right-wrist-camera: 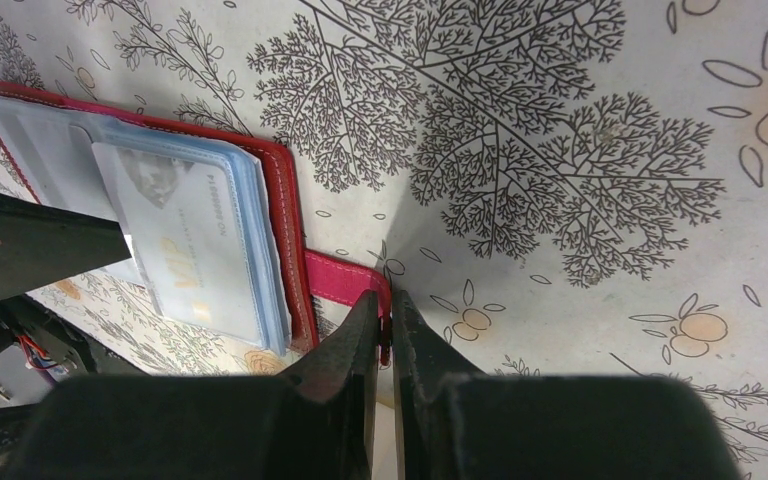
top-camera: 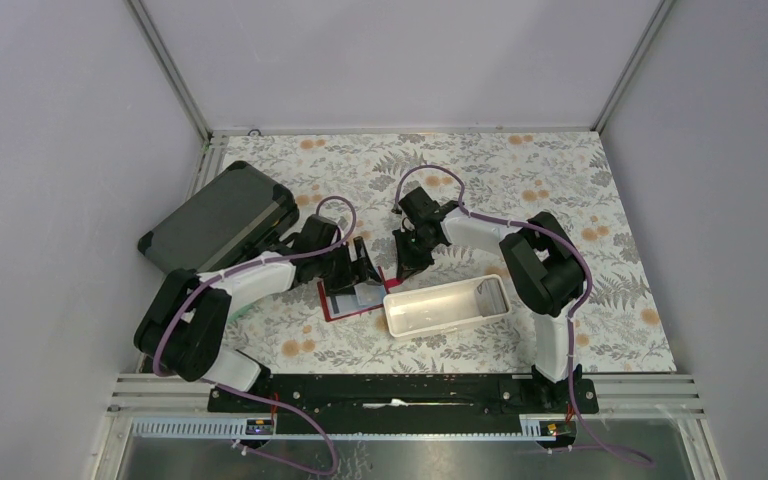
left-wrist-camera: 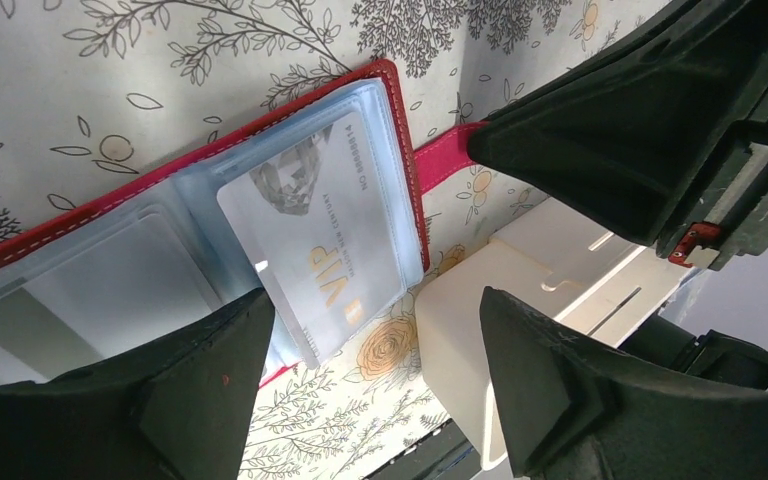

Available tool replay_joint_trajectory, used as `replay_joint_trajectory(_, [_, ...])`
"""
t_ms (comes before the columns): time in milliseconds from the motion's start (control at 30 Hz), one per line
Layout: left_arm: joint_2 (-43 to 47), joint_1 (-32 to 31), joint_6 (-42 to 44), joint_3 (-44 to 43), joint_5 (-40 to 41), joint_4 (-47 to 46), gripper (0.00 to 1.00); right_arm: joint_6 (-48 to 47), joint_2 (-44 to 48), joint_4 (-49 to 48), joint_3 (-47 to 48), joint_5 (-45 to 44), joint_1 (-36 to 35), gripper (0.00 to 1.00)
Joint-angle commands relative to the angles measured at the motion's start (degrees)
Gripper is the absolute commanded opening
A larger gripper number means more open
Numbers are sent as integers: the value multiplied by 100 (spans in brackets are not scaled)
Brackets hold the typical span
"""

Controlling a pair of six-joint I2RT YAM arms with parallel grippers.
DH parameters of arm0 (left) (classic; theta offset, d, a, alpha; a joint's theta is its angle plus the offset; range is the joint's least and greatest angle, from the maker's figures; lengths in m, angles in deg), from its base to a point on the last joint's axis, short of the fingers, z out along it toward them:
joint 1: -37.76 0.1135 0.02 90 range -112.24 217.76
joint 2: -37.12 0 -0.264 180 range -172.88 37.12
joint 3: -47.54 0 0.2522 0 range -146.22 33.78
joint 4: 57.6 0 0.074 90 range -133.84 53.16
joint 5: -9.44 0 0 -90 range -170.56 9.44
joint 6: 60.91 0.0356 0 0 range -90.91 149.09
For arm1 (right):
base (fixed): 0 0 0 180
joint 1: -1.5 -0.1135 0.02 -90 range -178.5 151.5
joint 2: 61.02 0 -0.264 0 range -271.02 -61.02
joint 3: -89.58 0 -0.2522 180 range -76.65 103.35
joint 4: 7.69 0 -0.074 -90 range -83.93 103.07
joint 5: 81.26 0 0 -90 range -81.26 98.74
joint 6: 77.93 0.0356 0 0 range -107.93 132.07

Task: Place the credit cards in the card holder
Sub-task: Insert the credit card into the card holder, then turn over the card slot in the card holder.

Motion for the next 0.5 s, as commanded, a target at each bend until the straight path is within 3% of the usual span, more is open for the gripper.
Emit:
replay_joint_trajectory(0, [-68,-123,-1,-330,71,21,79,-69,102,78,156,-22,-10,0])
replay_joint_trajectory(300, [-241,-252,49,-400,33,76,80,-61,177,76,131,-84,-9,0])
replay_joint_trajectory(467, [97,-253,202,-475,379,330,83,-55,276,88,162,-295,-13,0])
